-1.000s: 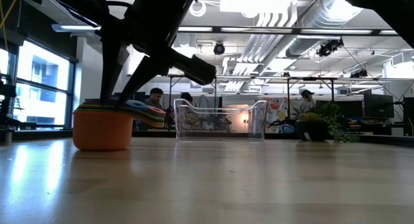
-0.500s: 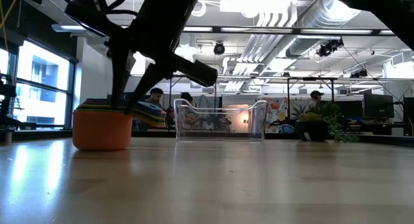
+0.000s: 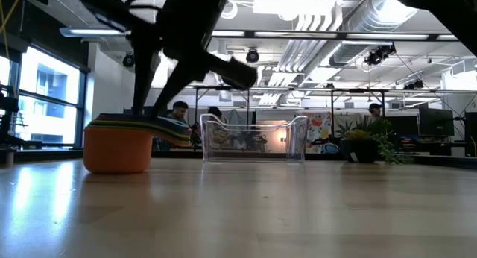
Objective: Nest measuring cups in basket
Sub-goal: Put the nested measuring cups into the transparent bin
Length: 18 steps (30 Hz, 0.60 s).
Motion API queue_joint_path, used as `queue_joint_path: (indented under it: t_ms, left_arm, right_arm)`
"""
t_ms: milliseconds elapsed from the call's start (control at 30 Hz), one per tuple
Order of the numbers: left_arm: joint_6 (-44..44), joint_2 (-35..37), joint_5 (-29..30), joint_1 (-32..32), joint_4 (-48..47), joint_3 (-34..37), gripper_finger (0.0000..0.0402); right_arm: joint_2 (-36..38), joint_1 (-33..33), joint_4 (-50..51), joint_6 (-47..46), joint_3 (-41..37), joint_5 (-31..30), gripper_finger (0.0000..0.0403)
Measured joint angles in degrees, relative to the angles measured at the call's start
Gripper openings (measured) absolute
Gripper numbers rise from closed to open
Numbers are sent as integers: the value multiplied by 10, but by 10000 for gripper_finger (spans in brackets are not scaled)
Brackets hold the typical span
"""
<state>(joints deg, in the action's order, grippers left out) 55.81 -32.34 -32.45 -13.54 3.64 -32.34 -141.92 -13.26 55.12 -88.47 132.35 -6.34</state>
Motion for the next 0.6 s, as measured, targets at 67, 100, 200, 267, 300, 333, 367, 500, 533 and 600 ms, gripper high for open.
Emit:
queue_joint_path:
  t_ms: [67, 100, 200, 267, 300, 333, 367, 500, 533, 600]
  left_arm:
    - [-5, 0, -4, 0, 1, 0, 58]
    - [-10, 2, -7, 0, 0, 0, 58]
    - [-28, 10, -15, 0, 2, 0, 58]
    - [-47, 17, -20, 0, 1, 0, 58]
    - [-56, 22, -20, 0, -1, 0, 58]
    - [-66, 27, -21, 0, 0, 0, 58]
    - [-78, 34, -20, 0, 1, 0, 58]
    - [-121, 52, -18, 0, 1, 0, 58]
    - [-130, 53, -16, 0, 1, 0, 58]
    - [-142, 54, -16, 0, 1, 0, 58]
  right_arm:
    - [10, -2, 3, 7, 0, 4, 58]
    - [15, -3, 3, 11, 0, 3, 58]
    - [31, -4, 17, 24, 0, 3, 58]
    - [43, -3, 26, 40, 0, -5, 58]
    - [48, -3, 31, 48, 0, -8, 58]
    - [53, -1, 32, 54, 0, -10, 58]
    - [59, 1, 33, 64, 1, -11, 58]
    - [73, 10, 37, 98, 1, -6, 58]
    - [75, 12, 40, 106, 1, -6, 58]
    - [81, 17, 42, 124, 1, 2, 58]
